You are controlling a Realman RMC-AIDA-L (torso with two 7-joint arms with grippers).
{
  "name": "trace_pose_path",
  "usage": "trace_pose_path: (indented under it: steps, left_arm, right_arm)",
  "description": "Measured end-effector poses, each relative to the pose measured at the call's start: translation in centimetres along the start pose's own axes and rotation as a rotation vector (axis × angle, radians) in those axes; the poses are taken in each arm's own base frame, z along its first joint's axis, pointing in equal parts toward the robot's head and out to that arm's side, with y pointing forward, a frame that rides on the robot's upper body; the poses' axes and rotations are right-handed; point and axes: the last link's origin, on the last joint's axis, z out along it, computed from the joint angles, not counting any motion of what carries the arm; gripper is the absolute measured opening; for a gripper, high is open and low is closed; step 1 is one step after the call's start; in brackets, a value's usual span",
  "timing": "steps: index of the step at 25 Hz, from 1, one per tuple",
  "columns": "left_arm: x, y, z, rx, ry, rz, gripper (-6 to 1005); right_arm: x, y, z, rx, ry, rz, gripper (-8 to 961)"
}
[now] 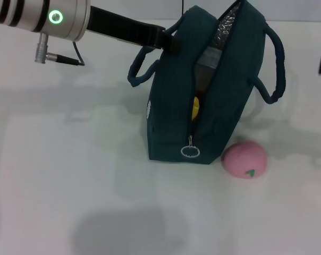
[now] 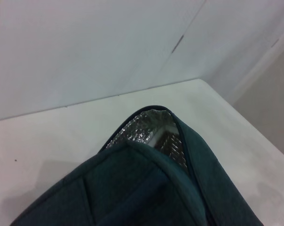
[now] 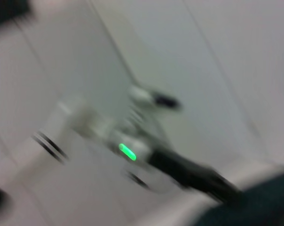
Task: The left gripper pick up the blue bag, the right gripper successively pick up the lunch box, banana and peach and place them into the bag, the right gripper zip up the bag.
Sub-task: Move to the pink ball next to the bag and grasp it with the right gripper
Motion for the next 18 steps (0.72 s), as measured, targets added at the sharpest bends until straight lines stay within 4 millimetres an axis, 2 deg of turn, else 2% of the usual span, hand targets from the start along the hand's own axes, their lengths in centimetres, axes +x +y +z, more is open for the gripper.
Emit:
trace_pose_path:
  steps: [5, 10, 14, 18]
  left_arm:
    - [0.1, -0.3, -0.1, 0.015, 0.006, -0.006, 94]
    - [0.3, -0.5, -0.1, 0.037, 0.009, -0.005, 94]
    - [0.5, -0.4, 0.0, 0.038, 0.011, 0.002, 94]
    - [1.1, -0.1, 0.4, 0.031, 0.011, 0.013, 94]
  right_arm:
    - [0.7, -0.8, -0.6, 0.323, 0.301, -0.117, 548]
    - [1.9, -2.1, 0.1, 0.395, 0.453, -0.12, 544]
    - [3.3, -3.5, 2.7, 0.392, 0.527, -0.119, 540]
    - [3.1, -4.2, 5.1, 0.355, 0.551, -0.06, 537]
